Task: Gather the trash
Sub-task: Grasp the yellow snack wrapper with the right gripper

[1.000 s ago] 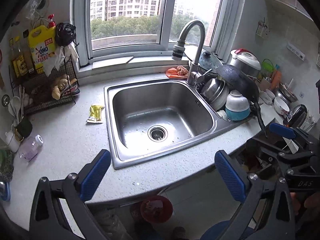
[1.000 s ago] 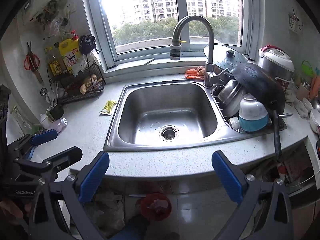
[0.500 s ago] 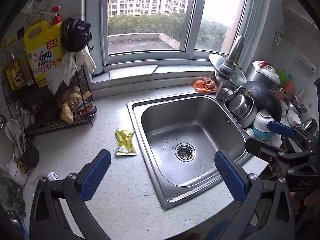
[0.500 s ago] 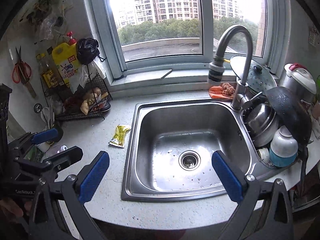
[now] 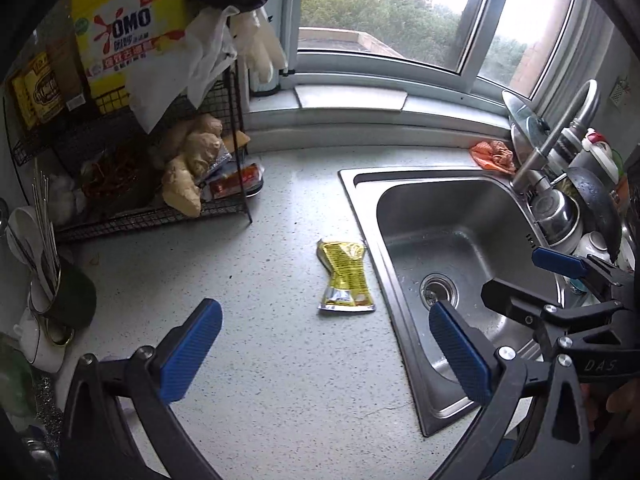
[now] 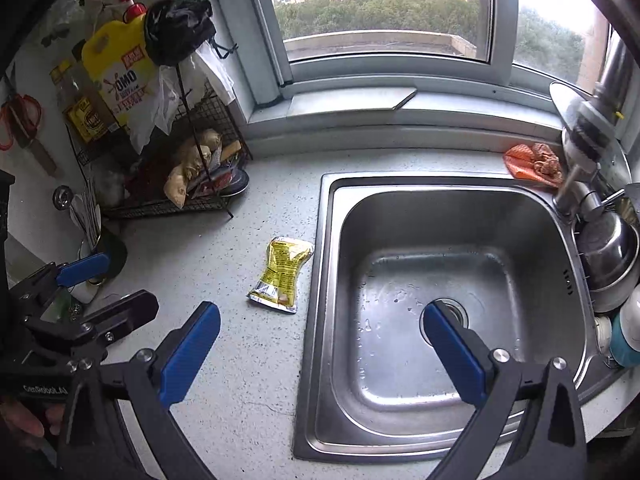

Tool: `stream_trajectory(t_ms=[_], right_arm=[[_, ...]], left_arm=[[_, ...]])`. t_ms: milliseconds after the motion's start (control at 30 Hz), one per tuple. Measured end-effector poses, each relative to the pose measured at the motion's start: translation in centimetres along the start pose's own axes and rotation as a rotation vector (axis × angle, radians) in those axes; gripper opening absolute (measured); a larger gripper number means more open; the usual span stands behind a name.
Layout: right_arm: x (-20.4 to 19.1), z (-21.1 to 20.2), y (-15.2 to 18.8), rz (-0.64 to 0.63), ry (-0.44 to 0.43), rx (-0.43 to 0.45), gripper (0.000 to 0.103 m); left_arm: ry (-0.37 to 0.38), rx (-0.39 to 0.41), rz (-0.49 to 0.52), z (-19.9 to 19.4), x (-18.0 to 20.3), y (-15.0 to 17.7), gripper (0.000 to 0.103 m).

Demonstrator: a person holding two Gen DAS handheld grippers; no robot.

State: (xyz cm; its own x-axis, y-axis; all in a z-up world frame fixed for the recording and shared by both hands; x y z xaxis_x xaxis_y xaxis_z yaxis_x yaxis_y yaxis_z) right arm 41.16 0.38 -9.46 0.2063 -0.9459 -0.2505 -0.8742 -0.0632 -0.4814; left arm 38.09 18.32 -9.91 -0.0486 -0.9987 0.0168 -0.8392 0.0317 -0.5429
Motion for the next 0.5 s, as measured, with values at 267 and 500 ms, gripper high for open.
stream_trajectory(t_ms=[267,500], right_arm=[[-2.2,7.1,-0.9,0.011,-0.041,-0.150,0.102],[-3.5,12.2,-0.9,-0.014,-0.039,-0.243,0.092]], left_arm=[[-0.023,-0.091,-0.061,4.9,-4.7,1.6,0.103],[-0.037,-0.152,-0.096,7.7,-7.1,3.8,0.103]])
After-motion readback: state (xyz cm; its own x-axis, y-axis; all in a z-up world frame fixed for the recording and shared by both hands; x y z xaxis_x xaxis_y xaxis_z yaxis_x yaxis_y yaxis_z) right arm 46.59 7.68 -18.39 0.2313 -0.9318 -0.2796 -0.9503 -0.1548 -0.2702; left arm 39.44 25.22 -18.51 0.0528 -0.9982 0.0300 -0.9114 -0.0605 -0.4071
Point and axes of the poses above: each gripper's, at about its wrist camera, not at the fingertips, and z roughly the way its jaws point, x to its right, y to its underside, the point moved 5 cm from there along z, roughly the way its jaws point, and after that the axes turned 13 degrees about z, right-handed, at the moved point
